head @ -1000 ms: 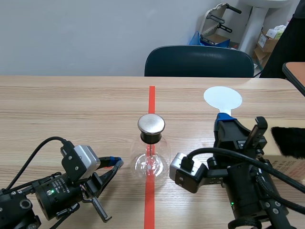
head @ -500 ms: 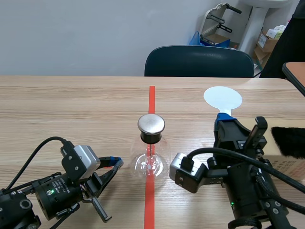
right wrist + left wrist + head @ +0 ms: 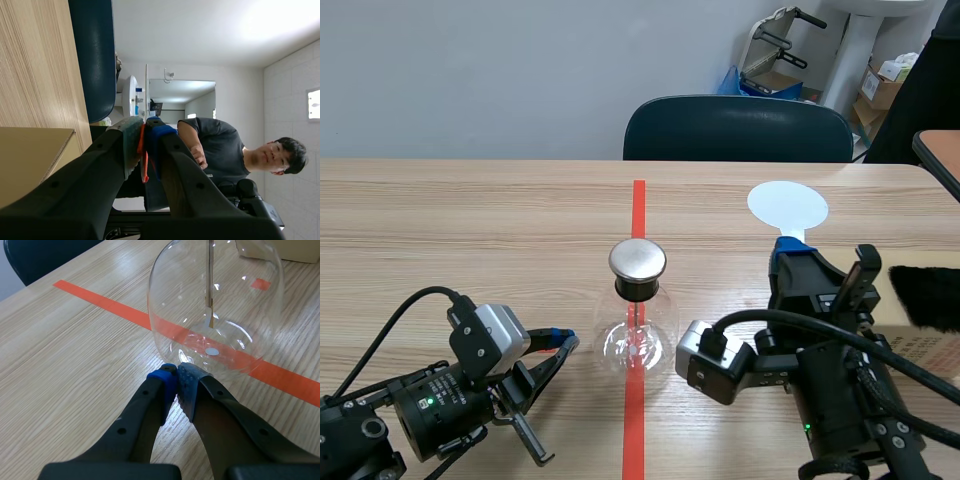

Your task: Do the electroscope experiment

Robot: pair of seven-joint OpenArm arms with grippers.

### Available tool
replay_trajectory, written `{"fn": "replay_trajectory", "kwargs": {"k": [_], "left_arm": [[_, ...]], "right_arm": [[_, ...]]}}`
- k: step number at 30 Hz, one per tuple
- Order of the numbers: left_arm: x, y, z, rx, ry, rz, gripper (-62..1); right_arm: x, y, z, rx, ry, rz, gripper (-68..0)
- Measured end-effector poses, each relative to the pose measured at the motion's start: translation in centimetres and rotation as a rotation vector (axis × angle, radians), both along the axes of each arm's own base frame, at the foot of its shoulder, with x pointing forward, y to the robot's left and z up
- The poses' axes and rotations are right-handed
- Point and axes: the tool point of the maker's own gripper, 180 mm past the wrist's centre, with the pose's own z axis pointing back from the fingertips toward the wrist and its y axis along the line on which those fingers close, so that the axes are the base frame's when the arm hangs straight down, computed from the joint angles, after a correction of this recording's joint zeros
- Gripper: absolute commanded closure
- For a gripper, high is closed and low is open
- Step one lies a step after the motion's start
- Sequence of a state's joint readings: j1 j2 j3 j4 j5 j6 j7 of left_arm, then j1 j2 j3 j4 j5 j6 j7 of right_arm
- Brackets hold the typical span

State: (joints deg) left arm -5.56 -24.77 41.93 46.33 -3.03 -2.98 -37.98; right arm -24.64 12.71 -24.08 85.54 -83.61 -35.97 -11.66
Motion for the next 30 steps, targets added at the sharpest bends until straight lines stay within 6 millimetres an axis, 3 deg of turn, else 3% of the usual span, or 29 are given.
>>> {"fn": "replay_trajectory", "kwargs": {"k": [12,23,30], "left_arm": [[0.0,0.0,0.0,0.0,0.0,0.0,-4.1],[0.0,0.0,0.0,0.0,0.0,0.0,-4.0],[0.0,0.0,0.0,0.0,0.0,0.0,-4.0]], "right_arm": [[0.0,0.3,0.0,-0.002,0.001,0.016,-2.0],[-2.2,6.1,-0.5,-0.032,0.016,0.362,-2.0],[-3.9,8.7,-0.7,-0.047,0.023,0.534,-2.0]]}}
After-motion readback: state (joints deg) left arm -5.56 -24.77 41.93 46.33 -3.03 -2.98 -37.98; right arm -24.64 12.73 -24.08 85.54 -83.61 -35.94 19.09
